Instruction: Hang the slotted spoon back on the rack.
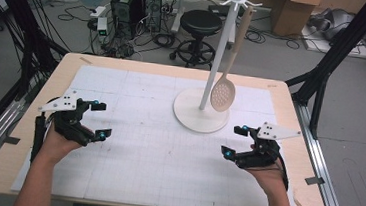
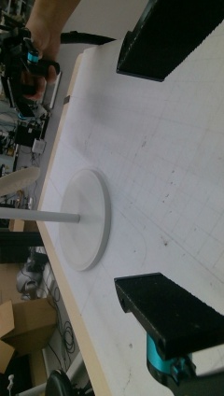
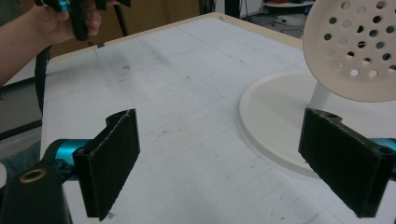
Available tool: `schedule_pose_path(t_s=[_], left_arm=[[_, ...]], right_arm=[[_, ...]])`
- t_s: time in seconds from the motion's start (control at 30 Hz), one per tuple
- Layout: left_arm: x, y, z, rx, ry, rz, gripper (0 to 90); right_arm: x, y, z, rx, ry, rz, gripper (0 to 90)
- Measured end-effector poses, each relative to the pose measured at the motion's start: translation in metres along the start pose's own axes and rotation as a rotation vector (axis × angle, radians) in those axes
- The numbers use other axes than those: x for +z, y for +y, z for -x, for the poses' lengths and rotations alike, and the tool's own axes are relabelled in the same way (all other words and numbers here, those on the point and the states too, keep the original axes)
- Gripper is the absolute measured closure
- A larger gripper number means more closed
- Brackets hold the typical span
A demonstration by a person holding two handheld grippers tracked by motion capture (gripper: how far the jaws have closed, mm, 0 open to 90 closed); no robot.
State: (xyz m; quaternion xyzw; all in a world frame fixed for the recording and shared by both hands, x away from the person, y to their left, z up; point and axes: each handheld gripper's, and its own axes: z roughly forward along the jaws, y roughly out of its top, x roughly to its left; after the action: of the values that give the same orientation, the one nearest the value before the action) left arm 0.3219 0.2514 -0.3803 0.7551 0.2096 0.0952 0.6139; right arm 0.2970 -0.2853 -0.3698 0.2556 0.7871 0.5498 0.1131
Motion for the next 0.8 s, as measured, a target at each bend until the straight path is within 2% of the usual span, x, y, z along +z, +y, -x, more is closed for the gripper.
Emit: schedule_pose_path(t_s=[0.27, 0.57, 0.8], left_arm=[[0.0002, -0.0001, -0.0003, -0.001, 0.003, -0.002, 1.7], [0.0043, -0.0015, 0.0, 0.0, 0.001, -0.022, 1.7], [0.0041, -0.0015, -0.0003, 0.0, -0.001, -0.021, 1.7]], right_arm=[[0.0018, 0.0001, 0.0006, -0.006, 0.0, 0.003, 11.5], [-0.0036, -0.0001, 0.0035, 0.009, -0.011, 0.024, 11.5], [-0.0029, -0.0001, 0.0037, 0.012, -0.009, 0.018, 11.6]])
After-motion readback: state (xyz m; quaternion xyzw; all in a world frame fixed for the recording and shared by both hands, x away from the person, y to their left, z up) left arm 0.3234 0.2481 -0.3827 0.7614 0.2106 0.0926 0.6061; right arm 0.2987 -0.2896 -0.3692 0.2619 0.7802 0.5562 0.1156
